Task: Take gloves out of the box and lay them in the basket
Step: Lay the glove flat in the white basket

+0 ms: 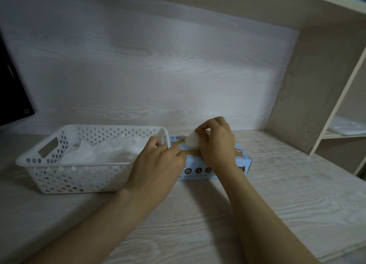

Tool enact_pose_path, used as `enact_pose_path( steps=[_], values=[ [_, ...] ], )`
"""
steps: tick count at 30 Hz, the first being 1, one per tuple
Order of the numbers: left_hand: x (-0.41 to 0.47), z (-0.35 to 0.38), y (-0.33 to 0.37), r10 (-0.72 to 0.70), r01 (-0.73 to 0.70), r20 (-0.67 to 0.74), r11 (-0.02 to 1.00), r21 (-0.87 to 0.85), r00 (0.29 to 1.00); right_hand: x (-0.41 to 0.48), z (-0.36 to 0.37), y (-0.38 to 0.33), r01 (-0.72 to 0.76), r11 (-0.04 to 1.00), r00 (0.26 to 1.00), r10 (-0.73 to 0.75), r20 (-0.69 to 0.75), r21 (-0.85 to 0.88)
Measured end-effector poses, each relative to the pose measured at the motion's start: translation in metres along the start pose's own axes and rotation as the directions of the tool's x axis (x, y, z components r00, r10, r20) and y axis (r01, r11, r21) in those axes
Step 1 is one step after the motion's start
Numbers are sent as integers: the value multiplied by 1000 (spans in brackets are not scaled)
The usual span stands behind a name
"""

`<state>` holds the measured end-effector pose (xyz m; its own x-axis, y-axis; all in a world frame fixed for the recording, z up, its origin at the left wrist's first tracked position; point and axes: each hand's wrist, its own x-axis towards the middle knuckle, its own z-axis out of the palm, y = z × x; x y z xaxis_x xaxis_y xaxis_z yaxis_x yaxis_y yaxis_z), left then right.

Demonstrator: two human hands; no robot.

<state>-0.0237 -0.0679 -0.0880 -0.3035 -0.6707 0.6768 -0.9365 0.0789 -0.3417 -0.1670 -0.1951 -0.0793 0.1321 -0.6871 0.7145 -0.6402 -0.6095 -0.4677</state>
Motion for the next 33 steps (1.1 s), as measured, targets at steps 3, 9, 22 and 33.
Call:
enact_pose_path(
  steps=[3, 9, 22, 33],
  values=[
    [1, 1, -1, -2, 2, 8, 1000, -23, 1000, 3, -2, 0, -105, 984, 986, 122, -114, 145],
    [2, -1, -1, -11, 13, 22, 998, -66, 1000, 9, -14, -6, -295, 853, 853, 438, -283, 430],
    [3, -2, 0, -28, 20, -52, 990, -140, 998, 13, -50, -31, 112, 871, 753, 240, -612, 479],
    [-2, -7, 1, -1, 7, 36, 986, -164, 999, -7, -29, -52, 120, 918, 914, 46, -402, 378]
  ],
)
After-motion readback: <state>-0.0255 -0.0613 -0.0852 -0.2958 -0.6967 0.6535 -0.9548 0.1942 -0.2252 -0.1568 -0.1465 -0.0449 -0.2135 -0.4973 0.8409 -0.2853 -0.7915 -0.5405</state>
